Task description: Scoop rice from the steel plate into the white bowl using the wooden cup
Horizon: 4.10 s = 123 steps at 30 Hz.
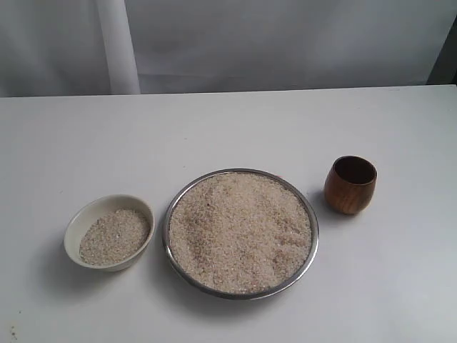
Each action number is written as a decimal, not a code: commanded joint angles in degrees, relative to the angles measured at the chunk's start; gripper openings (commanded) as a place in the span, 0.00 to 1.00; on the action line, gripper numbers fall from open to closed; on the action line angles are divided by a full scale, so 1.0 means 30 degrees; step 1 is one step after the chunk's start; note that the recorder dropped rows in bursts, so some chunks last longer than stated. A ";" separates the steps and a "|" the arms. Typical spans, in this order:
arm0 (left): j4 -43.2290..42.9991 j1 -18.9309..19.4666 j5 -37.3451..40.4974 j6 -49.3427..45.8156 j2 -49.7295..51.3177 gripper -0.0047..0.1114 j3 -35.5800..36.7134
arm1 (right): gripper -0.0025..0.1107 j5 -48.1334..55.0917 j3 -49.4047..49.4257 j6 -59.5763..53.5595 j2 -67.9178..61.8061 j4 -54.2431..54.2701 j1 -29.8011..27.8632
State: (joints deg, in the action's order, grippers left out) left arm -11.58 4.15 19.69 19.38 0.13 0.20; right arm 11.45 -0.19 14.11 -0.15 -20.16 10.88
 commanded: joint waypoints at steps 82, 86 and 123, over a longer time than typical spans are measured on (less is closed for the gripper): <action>0.0110 -0.0048 -0.0121 0.0026 -0.0043 0.04 -0.0067 | 0.02 -2.6786 -0.3327 -0.3697 -3.4007 0.4217 -0.0020; 0.0110 -0.0048 -0.0121 0.0026 -0.0043 0.04 -0.0067 | 0.02 -2.6892 -0.3327 -0.3663 -3.4952 0.3850 -0.0020; 0.0110 -0.0048 -0.0121 0.0026 -0.0043 0.04 -0.0067 | 0.95 -2.7137 -0.3327 -0.3637 -3.5196 0.4365 -0.0020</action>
State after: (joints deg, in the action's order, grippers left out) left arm -11.58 4.15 19.69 19.38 0.13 0.20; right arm -69.02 -10.54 3.40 -105.61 -4.71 10.88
